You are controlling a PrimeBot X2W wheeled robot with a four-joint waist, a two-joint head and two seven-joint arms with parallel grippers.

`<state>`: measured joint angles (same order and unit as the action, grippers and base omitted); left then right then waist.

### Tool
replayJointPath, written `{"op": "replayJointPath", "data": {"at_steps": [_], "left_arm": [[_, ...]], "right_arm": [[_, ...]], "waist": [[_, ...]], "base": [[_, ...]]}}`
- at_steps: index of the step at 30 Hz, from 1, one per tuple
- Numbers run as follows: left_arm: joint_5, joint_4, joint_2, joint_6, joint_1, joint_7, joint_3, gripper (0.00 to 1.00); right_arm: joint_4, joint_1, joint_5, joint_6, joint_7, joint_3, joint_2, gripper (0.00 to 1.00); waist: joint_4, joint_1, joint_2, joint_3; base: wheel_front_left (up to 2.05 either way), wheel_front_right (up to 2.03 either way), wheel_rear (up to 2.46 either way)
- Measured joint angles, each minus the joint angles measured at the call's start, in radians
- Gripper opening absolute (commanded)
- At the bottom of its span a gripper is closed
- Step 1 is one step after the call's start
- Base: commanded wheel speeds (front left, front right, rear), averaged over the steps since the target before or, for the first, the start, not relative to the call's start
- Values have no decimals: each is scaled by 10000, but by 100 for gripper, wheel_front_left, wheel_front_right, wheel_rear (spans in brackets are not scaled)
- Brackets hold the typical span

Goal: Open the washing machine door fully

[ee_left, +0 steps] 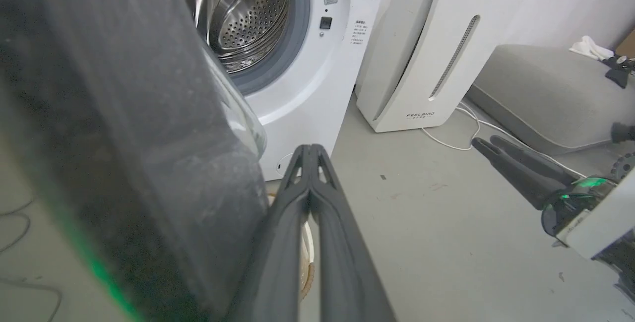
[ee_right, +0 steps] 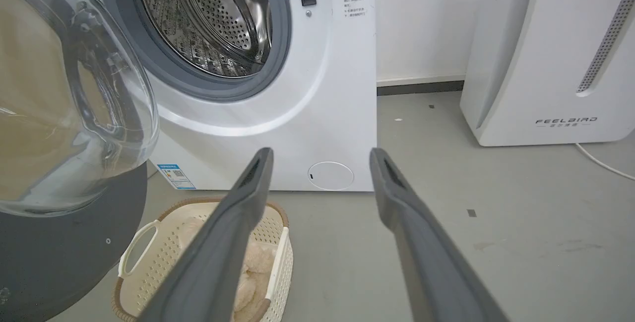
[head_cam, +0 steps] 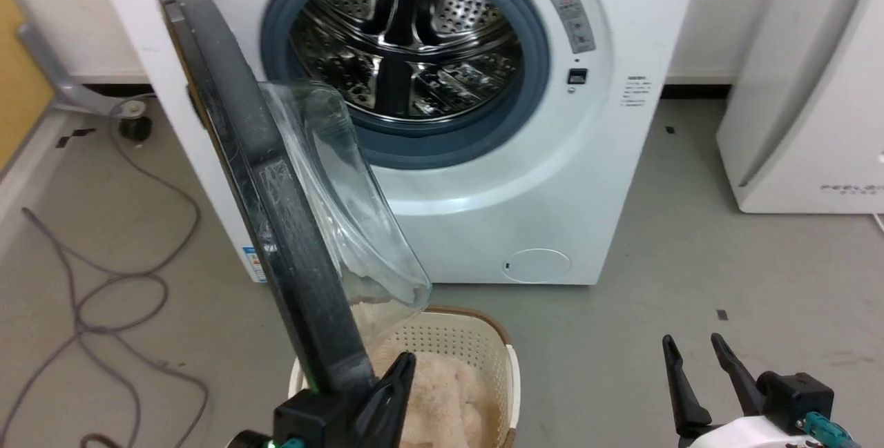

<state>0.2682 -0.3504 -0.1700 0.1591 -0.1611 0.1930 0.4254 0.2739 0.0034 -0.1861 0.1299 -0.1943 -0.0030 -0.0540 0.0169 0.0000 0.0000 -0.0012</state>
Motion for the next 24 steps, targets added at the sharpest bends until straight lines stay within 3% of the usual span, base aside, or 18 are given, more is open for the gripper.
{"op": "replayJointPath", "data": {"at_steps": [12,18,24], "left_arm": [[-21,-709,-280,671,-582,-180,-731,0],[-8,-658,-451,1024,-699,-600,-1563,0],[403,-121,-686,1039,-676,-1356,-2543,0]], "right_arm": [[-27,133,8,0,96,-142,4,100],[-234,123,184,0,211,-146,6,100],[-414,114,286,0,320,-176,8,100]], "waist": [[1364,0,0,-50],[2068,0,0,35],[2439,0,0,161]], "base": [[0,0,0],[0,0,0],[0,0,0]]}}
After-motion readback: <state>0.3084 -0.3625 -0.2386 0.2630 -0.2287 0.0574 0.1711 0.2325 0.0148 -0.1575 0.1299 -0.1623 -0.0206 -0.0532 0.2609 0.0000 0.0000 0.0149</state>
